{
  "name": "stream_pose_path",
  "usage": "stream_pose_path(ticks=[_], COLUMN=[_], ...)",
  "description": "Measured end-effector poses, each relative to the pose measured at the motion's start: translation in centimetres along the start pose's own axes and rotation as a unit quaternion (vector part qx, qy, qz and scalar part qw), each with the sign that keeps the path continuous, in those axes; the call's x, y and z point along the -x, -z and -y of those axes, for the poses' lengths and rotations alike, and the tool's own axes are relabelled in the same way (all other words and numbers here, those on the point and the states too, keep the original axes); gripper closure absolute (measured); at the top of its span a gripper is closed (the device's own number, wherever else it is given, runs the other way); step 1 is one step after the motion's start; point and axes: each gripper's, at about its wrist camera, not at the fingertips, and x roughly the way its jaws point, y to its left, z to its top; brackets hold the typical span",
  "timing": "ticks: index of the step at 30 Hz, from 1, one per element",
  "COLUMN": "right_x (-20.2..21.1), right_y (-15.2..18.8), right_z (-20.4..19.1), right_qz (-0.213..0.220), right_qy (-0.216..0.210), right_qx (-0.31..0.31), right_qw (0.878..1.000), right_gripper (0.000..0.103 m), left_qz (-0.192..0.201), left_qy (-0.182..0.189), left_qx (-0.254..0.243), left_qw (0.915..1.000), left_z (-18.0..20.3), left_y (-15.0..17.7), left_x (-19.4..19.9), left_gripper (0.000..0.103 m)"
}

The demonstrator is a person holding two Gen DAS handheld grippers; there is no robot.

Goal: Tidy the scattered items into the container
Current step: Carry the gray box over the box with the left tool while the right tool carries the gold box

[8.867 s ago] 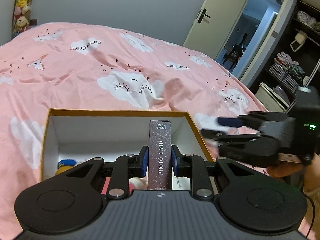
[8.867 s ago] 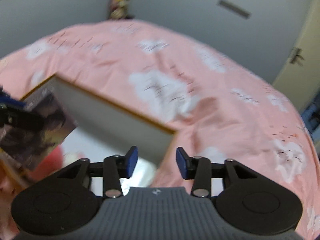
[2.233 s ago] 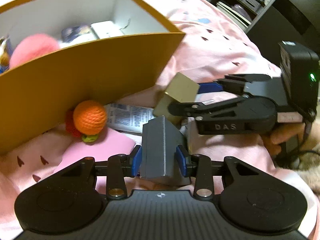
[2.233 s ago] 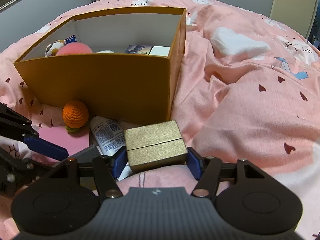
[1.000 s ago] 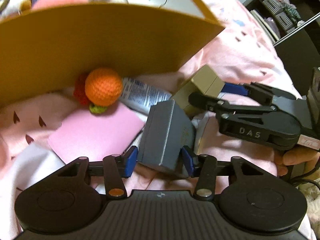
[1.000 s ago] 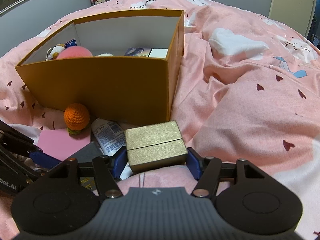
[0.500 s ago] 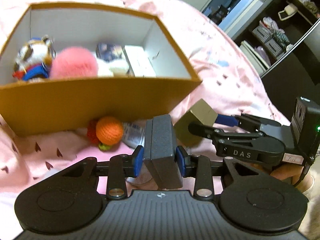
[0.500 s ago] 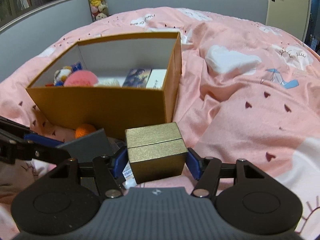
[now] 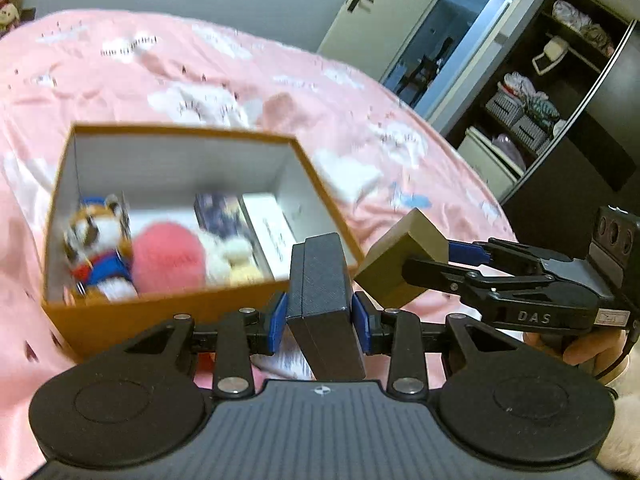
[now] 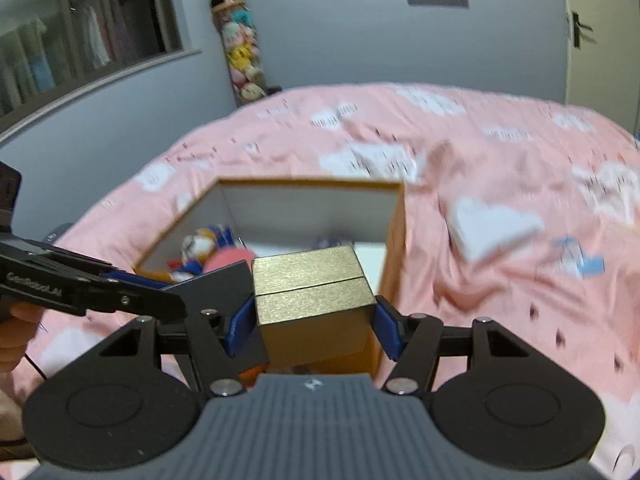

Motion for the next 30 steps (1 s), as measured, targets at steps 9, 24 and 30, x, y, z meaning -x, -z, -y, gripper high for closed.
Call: stream_pose_path(ticks=[9, 24, 30], right_x=[-2.2, -12.8, -14.4], right_y=[-4.6, -6.4, -6.0], right_z=[-0.4, -0.3, -0.4], right_qz=[0.039, -0.018, -0.029], right_qy=[0.006, 0.029, 0.034], right_qx=[0.027, 0.033, 0.032], right_qw=[0.999, 0.999, 0.999], right_gripper=[0.039, 0.039, 0.039], left_qz=[0.063, 0.101, 0.111], left_qy=[-0.056, -0.118, -0.167], left_qx=[0.013, 0.19, 0.229], left_qw=[0.9964, 0.9695, 0.9525], left_z=[-2.6, -11.5, -12.6], left_y=[-5.1, -6.5, -5.7], left_x=[0.7, -6.9, -8.9], left_gripper=[0.063, 0.063, 0.063])
